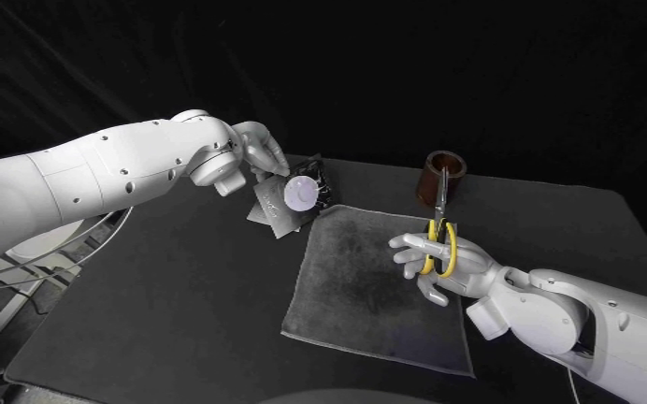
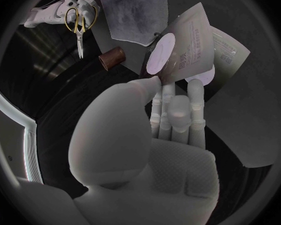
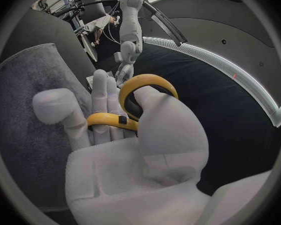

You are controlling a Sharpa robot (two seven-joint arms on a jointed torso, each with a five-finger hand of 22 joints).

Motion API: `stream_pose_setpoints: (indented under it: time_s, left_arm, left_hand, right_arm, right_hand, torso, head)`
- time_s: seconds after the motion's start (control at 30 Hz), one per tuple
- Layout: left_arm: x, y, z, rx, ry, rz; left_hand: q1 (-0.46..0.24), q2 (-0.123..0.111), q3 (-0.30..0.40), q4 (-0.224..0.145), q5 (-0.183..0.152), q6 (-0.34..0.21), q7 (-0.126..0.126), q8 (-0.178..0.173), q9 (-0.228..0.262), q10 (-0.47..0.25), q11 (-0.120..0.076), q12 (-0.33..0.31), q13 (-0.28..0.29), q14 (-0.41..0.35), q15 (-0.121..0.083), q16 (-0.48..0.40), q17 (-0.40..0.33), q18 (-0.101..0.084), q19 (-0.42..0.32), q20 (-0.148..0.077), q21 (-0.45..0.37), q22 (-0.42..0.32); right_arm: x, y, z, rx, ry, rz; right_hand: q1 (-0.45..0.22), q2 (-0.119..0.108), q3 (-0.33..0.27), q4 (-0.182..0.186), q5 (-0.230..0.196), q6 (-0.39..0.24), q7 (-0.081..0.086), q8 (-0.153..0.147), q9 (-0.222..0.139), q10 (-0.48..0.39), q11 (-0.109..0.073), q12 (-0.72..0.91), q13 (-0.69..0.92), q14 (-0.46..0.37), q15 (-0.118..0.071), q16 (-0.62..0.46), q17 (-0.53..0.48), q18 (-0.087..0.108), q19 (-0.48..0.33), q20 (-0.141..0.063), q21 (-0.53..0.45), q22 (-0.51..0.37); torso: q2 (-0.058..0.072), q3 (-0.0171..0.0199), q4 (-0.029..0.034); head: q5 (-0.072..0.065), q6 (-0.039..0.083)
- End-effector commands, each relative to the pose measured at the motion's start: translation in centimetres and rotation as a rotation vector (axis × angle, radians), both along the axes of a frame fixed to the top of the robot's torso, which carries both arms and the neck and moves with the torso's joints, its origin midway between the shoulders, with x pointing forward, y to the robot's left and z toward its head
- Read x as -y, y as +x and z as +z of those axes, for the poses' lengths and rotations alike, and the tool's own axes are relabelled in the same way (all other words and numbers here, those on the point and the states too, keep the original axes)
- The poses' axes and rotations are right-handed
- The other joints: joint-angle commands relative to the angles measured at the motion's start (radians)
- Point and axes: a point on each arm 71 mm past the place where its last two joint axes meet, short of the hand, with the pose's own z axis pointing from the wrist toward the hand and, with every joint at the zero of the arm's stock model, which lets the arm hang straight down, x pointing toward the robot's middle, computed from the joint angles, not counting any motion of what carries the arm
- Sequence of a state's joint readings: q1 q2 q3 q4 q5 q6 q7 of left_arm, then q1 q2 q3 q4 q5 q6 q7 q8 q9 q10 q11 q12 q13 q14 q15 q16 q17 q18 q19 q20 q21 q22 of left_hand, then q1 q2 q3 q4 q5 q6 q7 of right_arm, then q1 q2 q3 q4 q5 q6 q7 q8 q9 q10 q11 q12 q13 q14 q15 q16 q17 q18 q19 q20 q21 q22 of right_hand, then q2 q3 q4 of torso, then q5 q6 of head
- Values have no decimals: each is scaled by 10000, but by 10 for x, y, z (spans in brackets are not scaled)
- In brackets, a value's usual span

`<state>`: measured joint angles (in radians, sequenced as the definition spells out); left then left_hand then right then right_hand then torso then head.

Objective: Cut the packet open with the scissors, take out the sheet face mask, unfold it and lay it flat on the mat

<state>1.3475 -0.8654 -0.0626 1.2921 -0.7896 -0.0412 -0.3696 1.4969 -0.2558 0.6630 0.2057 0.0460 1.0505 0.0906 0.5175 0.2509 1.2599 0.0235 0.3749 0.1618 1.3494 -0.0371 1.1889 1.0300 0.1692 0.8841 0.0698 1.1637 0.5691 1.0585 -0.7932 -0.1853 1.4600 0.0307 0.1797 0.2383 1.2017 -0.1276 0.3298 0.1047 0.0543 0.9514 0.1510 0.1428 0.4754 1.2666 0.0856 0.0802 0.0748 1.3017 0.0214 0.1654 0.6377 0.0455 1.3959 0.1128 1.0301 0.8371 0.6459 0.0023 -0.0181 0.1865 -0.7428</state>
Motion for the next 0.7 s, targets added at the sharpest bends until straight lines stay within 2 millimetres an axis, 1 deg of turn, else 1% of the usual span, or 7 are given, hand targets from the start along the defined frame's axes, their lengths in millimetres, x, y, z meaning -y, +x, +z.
stream_pose_setpoints:
  time_s: [0.03,0.23,0.3,0.47,0.57,0.67,0.7]
  left_arm:
    - [7,-2,7,-410,-486,-590]
    - [11,-2,26,-332,-741,-823]
    - [12,-2,33,-271,-781,-902]
    - [17,-2,46,-137,-853,-1134]
    - [22,-2,53,-50,-910,-1306]
    - [27,-2,59,-49,-965,-1523]
    - [29,-3,60,-76,-977,-1599]
  left_hand:
    - [-98,47,396,-333,35,68,-32,48,638,95,-67,52,43,-4,-49,81,16,126,-101,6,53,31]
    - [-245,5,592,-494,38,71,-33,57,725,66,-65,110,131,-15,-49,136,2,129,-142,7,149,93]
    - [-266,0,626,-522,37,71,-33,58,739,62,-64,120,146,-17,-49,143,0,129,-149,7,163,102]
    - [-334,-11,714,-589,37,68,-33,59,780,47,-62,148,188,-28,-48,151,-27,130,-167,8,201,126]
    - [-367,-14,759,-627,37,64,-32,58,801,35,-60,160,210,-38,-47,151,-46,130,-176,9,222,139]
    - [-403,-16,798,-659,37,60,-30,58,821,26,-59,173,231,-37,-46,166,-42,130,-185,10,240,150]
    - [-405,-16,800,-660,37,60,-30,58,822,25,-59,174,232,-37,-46,167,-41,130,-186,10,240,150]
  right_arm:
    - [0,2,1,178,-9,-99]
    - [3,5,-1,237,-102,-241]
    - [3,6,-1,259,-131,-279]
    - [5,8,-2,331,-218,-356]
    - [6,9,-2,364,-268,-402]
    - [7,11,-3,411,-328,-453]
    - [7,11,-3,425,-346,-473]
  right_hand:
    - [36,32,-64,-7,-61,12,78,49,-12,56,34,32,13,38,-6,-55,17,877,-41,-23,-47,-9]
    - [36,32,-64,-7,-61,12,78,49,-12,56,34,32,13,38,-6,-55,17,877,-41,-23,-47,-9]
    - [50,24,-68,-15,-61,7,83,43,-17,49,38,27,10,37,-5,-56,20,876,-39,-23,-45,-4]
    - [50,24,-68,-15,-61,7,83,43,-17,49,38,27,10,37,-5,-56,20,876,-39,-23,-45,-4]
    - [63,20,-70,-22,-61,4,84,39,-20,44,39,24,8,36,-4,-58,23,878,-42,-22,-55,-17]
    - [66,19,-70,-23,-61,4,85,39,-21,43,39,23,8,35,-4,-58,23,879,-44,-22,-60,-24]
    - [66,19,-70,-23,-61,4,85,39,-21,43,39,23,8,35,-4,-58,23,879,-44,-22,-60,-24]
  torso:
    - [-5,-6,-14]
    - [12,-3,11]
    - [11,-7,6]
    - [-2,-12,-6]
    - [-1,-16,4]
    - [-3,1,6]
    - [-2,-1,9]
  head:
    - [-52,67]
    - [-148,112]
    - [-196,147]
    - [-262,170]
    - [-306,182]
    - [-335,196]
    - [-361,210]
